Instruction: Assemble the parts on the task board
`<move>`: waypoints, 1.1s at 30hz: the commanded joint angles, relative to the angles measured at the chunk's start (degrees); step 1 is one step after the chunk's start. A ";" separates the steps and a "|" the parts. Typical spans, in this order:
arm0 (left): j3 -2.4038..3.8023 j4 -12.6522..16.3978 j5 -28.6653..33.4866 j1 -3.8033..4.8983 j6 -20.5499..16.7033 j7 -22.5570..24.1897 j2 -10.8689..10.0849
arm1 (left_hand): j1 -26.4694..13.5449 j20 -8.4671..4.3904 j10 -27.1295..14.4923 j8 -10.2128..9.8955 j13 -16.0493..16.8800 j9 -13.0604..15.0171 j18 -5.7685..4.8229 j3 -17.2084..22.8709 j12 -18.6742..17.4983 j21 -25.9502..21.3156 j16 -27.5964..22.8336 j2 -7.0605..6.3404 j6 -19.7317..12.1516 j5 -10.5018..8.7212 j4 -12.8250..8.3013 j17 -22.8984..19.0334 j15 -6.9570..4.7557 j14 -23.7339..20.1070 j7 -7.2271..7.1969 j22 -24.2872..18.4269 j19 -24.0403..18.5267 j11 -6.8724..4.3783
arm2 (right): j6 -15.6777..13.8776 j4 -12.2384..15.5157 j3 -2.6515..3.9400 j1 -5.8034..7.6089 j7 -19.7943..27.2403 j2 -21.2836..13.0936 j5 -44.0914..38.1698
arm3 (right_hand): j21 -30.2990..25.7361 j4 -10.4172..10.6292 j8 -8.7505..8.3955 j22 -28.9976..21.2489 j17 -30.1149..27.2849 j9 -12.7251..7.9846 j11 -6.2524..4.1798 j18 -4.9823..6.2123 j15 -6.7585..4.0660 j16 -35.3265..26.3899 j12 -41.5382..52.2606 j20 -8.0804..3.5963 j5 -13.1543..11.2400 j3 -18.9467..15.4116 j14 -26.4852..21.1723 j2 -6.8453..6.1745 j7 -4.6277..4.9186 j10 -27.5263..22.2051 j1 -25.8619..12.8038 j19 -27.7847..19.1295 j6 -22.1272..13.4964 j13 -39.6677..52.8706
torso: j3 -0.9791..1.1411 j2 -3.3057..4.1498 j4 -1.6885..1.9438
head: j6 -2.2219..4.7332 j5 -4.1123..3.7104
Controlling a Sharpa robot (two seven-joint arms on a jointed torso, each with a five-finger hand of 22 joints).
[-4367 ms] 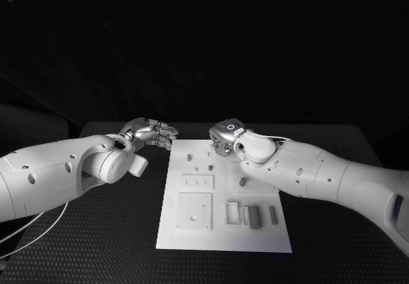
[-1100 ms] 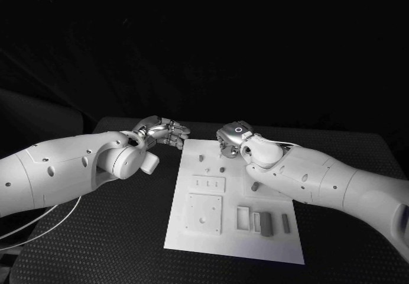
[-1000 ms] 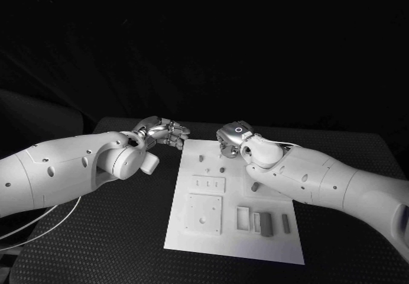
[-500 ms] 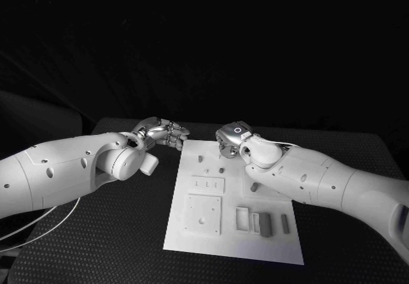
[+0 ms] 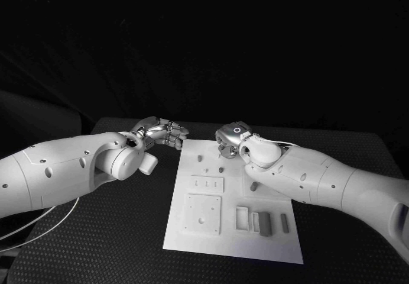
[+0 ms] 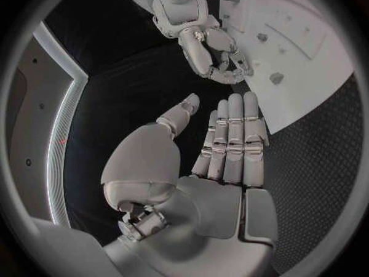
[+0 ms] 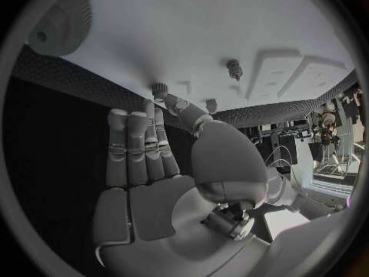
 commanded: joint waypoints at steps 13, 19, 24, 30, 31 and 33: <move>0.03 -0.16 0.13 0.08 0.59 0.35 -0.29 | -0.40 -0.41 -0.35 -0.42 0.11 0.08 0.74 -0.28 -0.43 -0.26 -0.24 -0.16 -0.25 -0.05 0.01 0.14 -0.05 -0.33 0.35 0.09 -0.10 0.25 | -4.46 2.28 0.16 0.04 -0.13 -1.98 1.27 | -0.28 0.52 -3.99 0.84 -0.26 -1.38 2.08 2.60 1.78 0.77 -4.35 0.09 0.13 0.38 -0.79 -4.77 1.64 -5.13 -1.17 -0.26 -5.40 -1.20 | 0.04 -0.06 -0.11 | 0.24 -0.45; 0.06 -0.41 0.13 0.09 0.37 0.67 -1.07 | -0.41 -0.40 -0.35 -0.43 0.13 0.09 0.73 -0.29 -0.46 -0.28 -0.26 -0.17 -0.26 -0.05 0.02 0.16 -0.05 -0.33 0.35 0.10 -0.10 0.26 | -4.16 9.29 1.89 1.20 0.54 -7.01 3.25 | -0.24 2.63 -4.66 0.85 -0.32 -1.85 2.23 2.60 1.95 1.25 -4.90 0.14 0.10 0.77 -0.85 -7.19 0.91 -5.20 -2.40 0.04 -6.75 -1.75 | 0.04 -0.15 -0.44 | 0.41 -0.83; 0.08 -0.54 0.13 0.10 -0.03 0.33 -1.45 | -0.48 -0.40 -0.63 -0.63 0.14 0.09 0.71 -0.37 -0.71 -0.38 -0.37 -0.42 -0.55 -0.05 0.03 0.24 -0.03 -0.36 0.47 0.14 -0.10 0.40 | -2.79 16.12 2.62 3.00 1.63 -13.66 5.69 | 0.01 3.64 -4.80 0.95 -0.38 -2.00 2.31 2.60 1.99 1.65 -5.04 -0.17 0.07 1.23 -0.50 -8.25 0.76 -5.05 -2.01 0.42 -7.21 -2.01 | 0.13 -0.20 -1.05 | 0.71 -1.34; 0.07 -0.72 0.13 0.10 0.05 0.31 -1.60 | -0.51 -0.39 -0.81 -0.76 0.16 0.10 0.69 -0.39 -0.86 -0.45 -0.45 -0.51 -0.74 -0.05 0.06 0.31 -0.02 -0.37 0.56 0.16 -0.10 0.49 | 2.32 18.89 2.78 3.91 1.77 -19.14 8.80 | -0.32 6.12 -6.53 0.89 -0.66 -3.00 2.90 2.60 2.61 1.55 -5.35 0.06 0.06 1.13 -1.35 -10.50 -0.07 -5.70 -3.57 -0.15 -10.97 -2.96 | 0.23 -0.29 -1.69 | 0.92 -1.09; 0.06 -0.83 0.13 0.09 0.13 0.31 -1.56 | -0.51 -0.39 -0.82 -0.76 0.16 0.10 0.69 -0.39 -0.87 -0.46 -0.45 -0.51 -0.75 -0.05 0.06 0.31 -0.02 -0.37 0.57 0.16 -0.11 0.49 | 3.63 18.74 2.93 4.00 1.62 -19.64 8.83 | -0.31 6.93 -6.54 0.95 -0.69 -3.05 1.88 2.60 1.70 1.62 -3.69 0.11 0.01 1.06 -1.49 -10.98 -0.18 -2.90 -3.99 -0.26 -11.30 -2.07 | 0.23 -0.29 -1.78 | 0.85 -1.11; 0.03 -0.95 0.13 0.09 0.20 0.33 -1.53 | -0.50 -0.39 -0.84 -0.77 0.17 0.11 0.69 -0.38 -0.88 -0.47 -0.46 -0.51 -0.76 -0.05 0.06 0.32 -0.02 -0.37 0.57 0.17 -0.11 0.50 | 5.51 18.09 3.02 4.08 1.41 -20.26 8.74 | -0.21 7.64 -6.05 1.02 -0.83 -2.91 -0.65 2.60 -0.67 1.66 1.10 0.02 -0.06 0.65 -1.53 -11.23 -0.05 2.96 -3.95 -0.33 -11.13 2.07 | 0.31 -0.33 -1.96 | 0.98 -1.29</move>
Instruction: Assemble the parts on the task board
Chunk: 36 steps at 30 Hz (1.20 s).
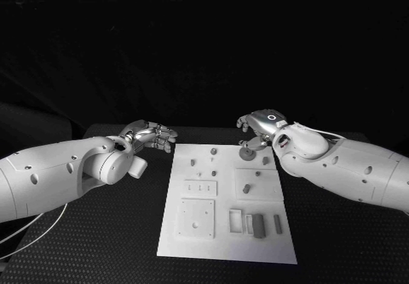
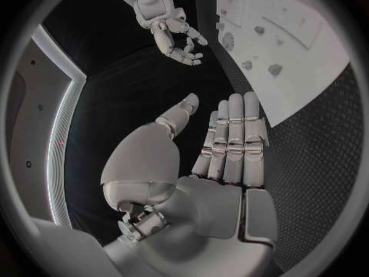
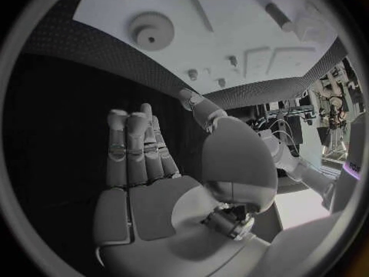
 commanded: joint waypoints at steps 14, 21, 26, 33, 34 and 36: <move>-0.12 -0.68 0.15 0.04 0.96 0.19 0.70 | -0.15 -0.38 -0.27 -0.15 0.14 0.12 1.18 -0.34 -0.23 -0.30 -0.29 -0.13 -0.15 -0.05 0.08 0.14 -0.03 -0.36 0.14 0.09 -0.11 -0.03 | 10.23 -8.32 0.07 -0.45 2.98 1.52 2.21 | 8.32 -1.36 2.88 1.20 8.99 0.84 -4.09 2.73 -4.09 15.58 49.31 -2.36 0.02 -1.28 0.94 1.59 -0.52 -5.67 1.43 1.33 1.22 41.37 | 0.28 -0.03 -0.69 | 0.29 -0.98; -0.12 -0.94 0.15 0.03 1.09 0.25 1.03 | -0.16 -0.38 -0.30 -0.18 0.17 0.14 1.17 -0.34 -0.26 -0.34 -0.33 -0.10 -0.18 -0.05 0.09 0.16 -0.02 -0.37 0.15 0.10 -0.11 -0.02 | 10.35 -11.31 0.06 -1.93 4.03 4.05 2.67 | 9.64 -1.42 2.94 1.20 10.67 0.77 -3.77 2.73 -3.79 17.66 53.54 -2.88 0.01 -1.16 1.95 1.80 -0.19 -5.85 0.87 2.01 1.06 42.34 | 0.15 0.02 -0.41 | 0.06 -1.14; -0.14 -1.13 0.15 0.01 1.20 0.32 1.39 | -0.16 -0.37 -0.30 -0.18 0.18 0.15 1.16 -0.33 -0.27 -0.35 -0.34 -0.07 -0.19 -0.05 0.10 0.18 -0.02 -0.38 0.15 0.10 -0.11 -0.02 | 10.66 -12.18 0.05 -2.46 4.68 5.11 3.21 | 9.90 -1.36 3.16 1.17 11.55 0.80 -3.70 2.73 -3.76 18.17 54.33 -3.02 0.00 -1.03 2.53 2.13 -0.12 -6.01 0.77 2.13 1.43 42.37 | 0.12 0.00 -0.36 | -0.19 -1.06; -0.17 -1.04 0.15 0.01 1.08 0.20 1.17 | -0.17 -0.37 -0.32 -0.21 0.22 0.18 1.16 -0.32 -0.31 -0.39 -0.39 -0.02 -0.22 -0.05 0.11 0.22 -0.01 -0.39 0.17 0.12 -0.11 -0.01 | 10.81 -11.62 0.04 -2.59 5.27 5.25 3.61 | 10.12 -1.27 3.72 1.17 12.39 1.00 -3.72 2.73 -3.74 18.62 54.95 -3.12 -0.01 -1.01 3.20 2.59 -0.15 -5.97 0.60 2.25 2.46 42.36 | 0.07 -0.04 -0.53 | -0.50 -0.72; -0.17 -1.05 0.15 0.01 1.07 0.24 1.15 | -0.17 -0.37 -0.32 -0.21 0.22 0.18 1.16 -0.33 -0.31 -0.39 -0.39 -0.02 -0.22 -0.05 0.11 0.22 -0.01 -0.39 0.17 0.12 -0.11 -0.01 | 10.95 -11.62 0.04 -2.59 5.28 5.22 3.64 | 10.16 -1.28 3.80 1.16 12.42 1.02 -3.72 2.73 -3.75 18.68 55.08 -3.14 -0.01 -1.00 3.22 2.65 -0.15 -5.97 0.57 2.26 2.62 42.34 | 0.08 -0.05 -0.57 | -0.60 -0.64; -0.17 -1.04 0.15 0.01 1.11 0.25 1.14 | -0.18 -0.37 -0.32 -0.21 0.24 0.19 1.16 -0.33 -0.31 -0.41 -0.41 -0.02 -0.23 -0.05 0.11 0.23 -0.01 -0.39 0.17 0.13 -0.11 -0.01 | 11.42 -11.71 0.04 -2.59 5.43 5.22 3.69 | 10.19 -1.29 3.84 1.16 12.48 1.03 -3.72 2.73 -3.75 18.71 55.15 -3.16 0.00 -1.00 3.28 2.70 -0.14 -5.98 0.57 2.28 2.70 42.32 | 0.01 -0.05 -0.56 | -0.55 -0.61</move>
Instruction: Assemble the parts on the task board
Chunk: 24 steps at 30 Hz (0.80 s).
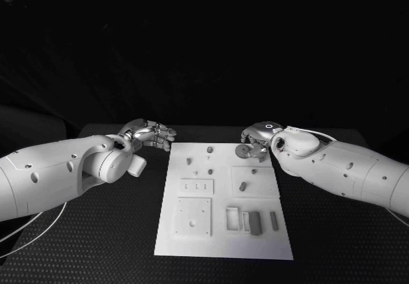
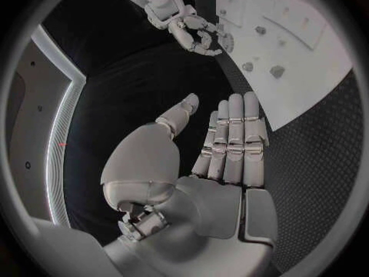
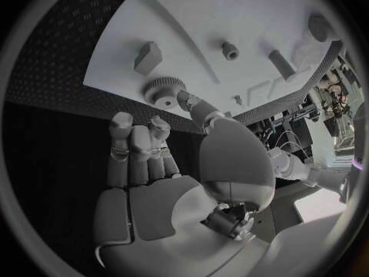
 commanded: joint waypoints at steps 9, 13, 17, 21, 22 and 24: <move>0.05 0.35 0.15 0.06 0.78 0.25 -0.13 | -0.18 -0.46 -0.33 -0.22 0.15 0.13 0.68 -0.33 -0.34 -0.23 -0.45 -0.02 -0.22 -0.05 0.09 0.13 -0.07 -0.32 0.18 0.12 -0.02 0.00 | 2.06 -1.29 -0.02 -0.01 0.91 0.99 0.43 | 0.32 -0.13 0.32 1.14 0.05 0.06 0.14 1.53 -0.07 0.20 0.34 -0.36 0.00 0.26 0.42 0.55 0.47 -0.08 0.10 0.09 0.95 0.02 | -0.05 0.00 -0.13 | -0.34 0.37; 0.05 0.28 0.13 0.06 0.91 0.31 -0.02 | -0.18 -0.46 -0.33 -0.22 0.15 0.13 0.68 -0.33 -0.34 -0.23 -0.45 -0.02 -0.22 -0.05 0.09 0.13 -0.07 -0.32 0.18 0.12 -0.02 0.00 | 1.72 -2.26 -0.13 -0.43 1.18 1.64 0.44 | 0.32 -0.13 0.32 1.14 0.05 0.06 0.14 1.53 -0.07 0.20 0.34 -0.36 0.00 0.26 0.42 0.55 0.47 -0.08 0.10 0.09 0.95 0.02 | -0.04 -0.01 -0.02 | -0.30 0.00; 0.05 0.29 0.13 0.06 0.93 0.26 -0.11 | -0.13 -0.46 -0.41 -0.31 0.18 0.14 0.68 -0.30 -0.41 -0.27 -0.50 0.04 -0.37 -0.04 0.08 0.18 -0.07 -0.31 0.23 0.15 0.00 0.03 | 1.65 -2.55 -0.14 -0.69 1.24 2.02 0.45 | 0.32 -0.13 0.32 1.14 0.05 0.06 0.14 1.53 -0.07 0.20 0.34 -0.36 0.00 0.26 0.42 0.55 0.47 -0.08 0.10 0.09 0.95 0.02 | 0.05 0.02 -0.04 | -0.52 0.29; 0.05 0.24 0.13 0.06 0.85 0.24 -0.10 | -0.16 -0.45 -0.43 -0.33 0.21 0.16 0.68 -0.32 -0.44 -0.30 -0.53 0.03 -0.40 -0.05 0.09 0.21 -0.07 -0.30 0.25 0.16 0.00 0.05 | 1.60 -2.97 -0.21 -0.74 1.21 2.18 0.47 | 0.41 -0.56 1.08 1.13 0.51 0.38 0.08 1.53 -0.07 0.43 0.65 -0.52 0.00 0.76 0.83 2.54 0.62 0.09 0.98 0.16 2.36 0.00 | 0.05 0.04 -0.01 | -0.93 0.33; 0.05 0.26 0.13 0.06 0.83 0.25 -0.10 | -0.17 -0.45 -0.43 -0.34 0.22 0.17 0.68 -0.32 -0.44 -0.30 -0.53 0.02 -0.41 -0.05 0.09 0.22 -0.07 -0.30 0.25 0.16 0.01 0.05 | 1.65 -3.05 -0.25 -0.74 1.26 2.21 0.47 | 0.43 -0.63 1.11 1.13 0.57 0.39 0.13 1.53 -0.06 0.47 0.70 -0.53 -0.02 0.73 0.87 2.74 0.58 0.11 0.97 0.16 2.43 -0.01 | 0.03 0.00 -0.03 | -1.00 0.32; 0.05 0.31 0.13 0.06 0.91 0.22 -0.13 | -0.17 -0.45 -0.43 -0.34 0.22 0.17 0.67 -0.32 -0.45 -0.31 -0.54 0.02 -0.41 -0.05 0.09 0.22 -0.07 -0.30 0.25 0.17 0.01 0.05 | 1.67 -3.19 -0.26 -0.74 1.26 2.24 0.49 | 0.52 -1.13 1.13 1.14 0.60 0.37 0.22 1.53 0.00 0.57 0.97 -0.56 -0.05 0.44 0.92 3.28 0.56 0.11 0.85 0.12 2.60 -0.12 | 0.01 -0.04 -0.07 | -0.99 0.30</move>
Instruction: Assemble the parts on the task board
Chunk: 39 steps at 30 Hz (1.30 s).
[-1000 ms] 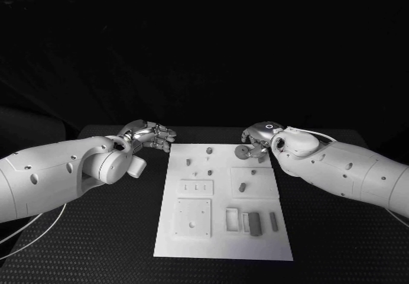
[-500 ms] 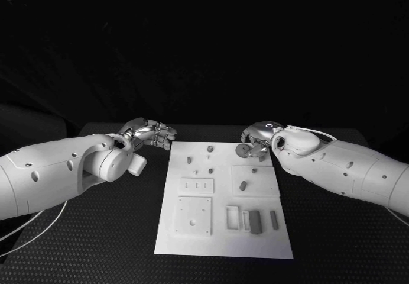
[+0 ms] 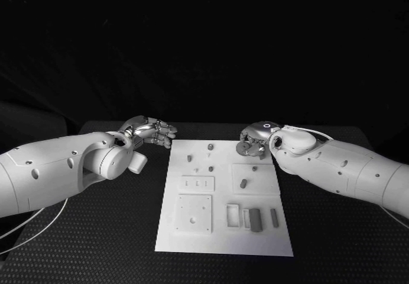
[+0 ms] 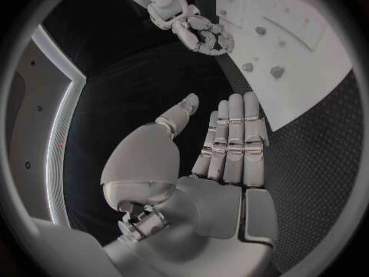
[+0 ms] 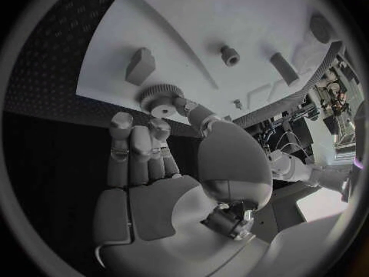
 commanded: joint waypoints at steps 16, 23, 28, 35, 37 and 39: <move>0.03 0.19 0.12 0.06 1.40 -0.11 -0.16 | -0.23 -0.44 -0.42 -0.34 0.16 0.11 0.82 -0.36 -0.24 -0.36 -0.37 0.02 -0.20 -0.06 0.12 0.15 -0.06 -0.29 0.06 0.09 0.01 0.06 | 0.20 -0.69 -0.23 -0.20 0.12 -0.20 -0.68 | 0.28 -4.82 -0.27 0.92 -1.84 -0.38 0.63 1.55 0.29 -0.04 1.26 -0.20 0.08 -0.08 -1.10 2.63 1.34 -0.98 -0.14 -0.74 1.82 -1.96 | 0.15 -0.08 -0.29 | -0.33 -0.34; 0.03 0.05 0.12 0.06 1.48 -0.17 -0.02 | -0.26 -0.44 -0.42 -0.35 0.18 0.12 0.82 -0.36 -0.25 -0.37 -0.39 0.03 -0.21 -0.06 0.13 0.17 -0.06 -0.29 0.07 0.10 0.02 0.06 | 0.21 -0.65 -0.24 -0.28 0.34 -0.24 -0.79 | 0.04 -5.08 -1.48 0.85 -2.95 -0.93 1.30 1.55 0.91 -0.32 1.43 0.02 0.06 0.34 -2.29 1.23 2.03 -1.85 0.22 -0.97 -0.12 -2.66 | 0.11 -0.09 -0.11 | -0.31 -0.58; 0.03 -0.09 0.12 0.06 1.48 -0.14 -0.02 | -0.27 -0.44 -0.42 -0.35 0.19 0.13 0.82 -0.37 -0.26 -0.38 -0.40 0.04 -0.22 -0.06 0.13 0.18 -0.06 -0.29 0.07 0.11 0.02 0.06 | 0.53 -0.48 -0.24 -0.28 0.45 -0.34 -0.79 | -0.03 -5.07 -1.93 0.86 -3.32 -1.14 1.51 1.55 1.12 -0.39 1.58 0.13 0.05 0.45 -2.73 0.85 2.25 -2.16 0.38 -1.07 -0.94 -2.91 | 0.04 -0.09 0.03 | -0.32 -0.70; 0.03 -0.12 0.12 0.06 1.48 -0.13 -0.13 | -0.26 -0.45 -0.43 -0.36 0.21 0.14 0.82 -0.37 -0.27 -0.40 -0.41 0.04 -0.23 -0.06 0.13 0.20 -0.06 -0.29 0.07 0.12 0.02 0.06 | 0.58 -0.28 -0.24 -0.28 0.55 -0.69 -0.79 | -0.16 -4.85 -2.83 0.85 -3.41 -1.64 2.06 1.54 1.62 -0.39 1.81 0.29 0.05 0.69 -3.12 0.06 2.83 -2.74 0.54 -1.24 -2.60 -3.21 | 0.07 -0.08 -0.10 | -0.29 -0.76; 0.03 -0.09 0.12 0.06 1.47 -0.13 -0.15 | -0.26 -0.45 -0.43 -0.36 0.21 0.15 0.83 -0.37 -0.27 -0.40 -0.42 0.03 -0.24 -0.06 0.12 0.21 -0.06 -0.29 0.07 0.12 0.02 0.06 | 0.58 -0.21 -0.24 -0.28 0.55 -0.78 -0.70 | -0.16 -4.82 -2.82 0.85 -3.41 -1.65 2.09 1.55 1.65 -0.38 1.84 0.30 0.05 0.71 -3.14 0.08 2.85 -2.77 0.54 -1.25 -2.60 -3.23 | 0.05 -0.08 -0.12 | -0.27 -0.75; 0.03 -0.16 0.12 0.06 1.52 -0.10 -0.12 | -0.26 -0.45 -0.43 -0.36 0.22 0.15 0.83 -0.37 -0.28 -0.41 -0.43 0.03 -0.24 -0.06 0.11 0.21 -0.06 -0.29 0.07 0.12 0.02 0.06 | 0.49 -0.13 -0.24 -0.29 0.54 -0.92 -0.70 | -0.16 -4.78 -2.80 0.86 -3.41 -1.65 2.12 1.55 1.69 -0.35 1.90 0.32 0.05 0.77 -3.15 0.19 2.88 -2.80 0.58 -1.25 -2.57 -3.26 | 0.05 -0.05 -0.12 | -0.34 -0.84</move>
